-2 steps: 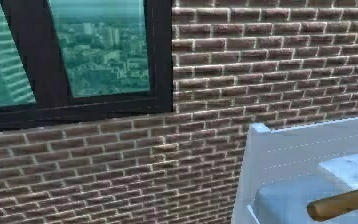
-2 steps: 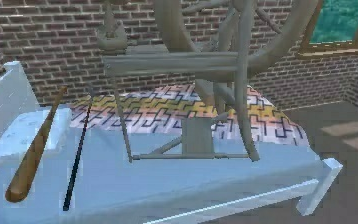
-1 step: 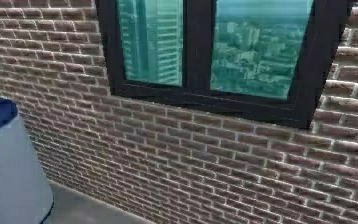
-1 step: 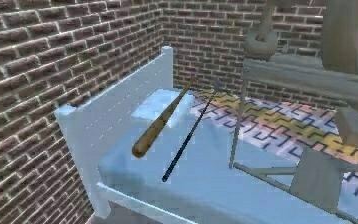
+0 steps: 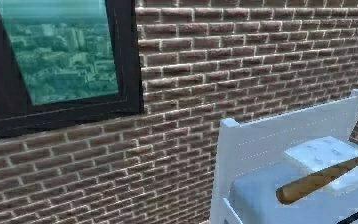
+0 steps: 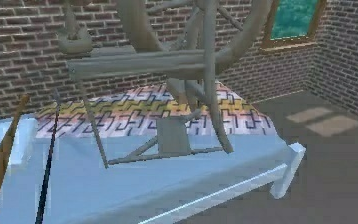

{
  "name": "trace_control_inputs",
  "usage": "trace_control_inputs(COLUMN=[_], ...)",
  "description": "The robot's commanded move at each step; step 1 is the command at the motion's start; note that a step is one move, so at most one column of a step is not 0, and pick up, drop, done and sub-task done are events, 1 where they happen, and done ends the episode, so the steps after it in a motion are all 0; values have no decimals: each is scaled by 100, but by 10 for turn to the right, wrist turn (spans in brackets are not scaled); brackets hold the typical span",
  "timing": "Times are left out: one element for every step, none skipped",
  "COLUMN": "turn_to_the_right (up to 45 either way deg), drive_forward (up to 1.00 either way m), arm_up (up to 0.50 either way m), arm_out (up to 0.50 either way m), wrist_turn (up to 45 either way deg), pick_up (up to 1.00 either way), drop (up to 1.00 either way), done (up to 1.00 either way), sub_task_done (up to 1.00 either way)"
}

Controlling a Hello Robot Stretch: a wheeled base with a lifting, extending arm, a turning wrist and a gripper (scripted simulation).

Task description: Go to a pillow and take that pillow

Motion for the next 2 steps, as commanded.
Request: trace_control_inputs(turn_to_the_right=[450,120], drive_forward=[0,0], arm_up=[0,0], arm_out=[0,0], wrist_turn=[0,0], pick_up=[0,0], drop=[0,0], done=[0,0], sub_task_done=[0,0])
